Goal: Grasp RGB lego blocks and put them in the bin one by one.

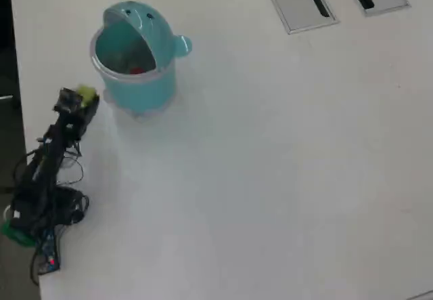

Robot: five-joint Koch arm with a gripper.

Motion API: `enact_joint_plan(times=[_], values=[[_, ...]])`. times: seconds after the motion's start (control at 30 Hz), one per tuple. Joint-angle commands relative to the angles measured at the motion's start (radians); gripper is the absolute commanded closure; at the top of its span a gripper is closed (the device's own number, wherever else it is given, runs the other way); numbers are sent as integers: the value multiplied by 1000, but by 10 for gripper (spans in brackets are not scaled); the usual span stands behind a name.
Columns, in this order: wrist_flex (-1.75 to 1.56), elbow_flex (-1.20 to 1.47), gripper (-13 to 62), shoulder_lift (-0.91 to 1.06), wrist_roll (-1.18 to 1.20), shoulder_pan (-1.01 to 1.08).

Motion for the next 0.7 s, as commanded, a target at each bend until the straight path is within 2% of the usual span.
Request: enact_joint_plan(times=[0.0,0.03,0.13,0.17,0.23,0.33,0.43,0.67], values=[[-21,-69,519,23,-5,-5],[40,-184,519,20,-11,-3],[49,-239,519,8,-11,3],[38,-394,519,-123,-25,6],[2,-482,519,-249,-28,8],[-29,-506,519,-307,-28,8],[-63,-658,519,-480,-28,26],[-74,-821,517,-643,-29,78]])
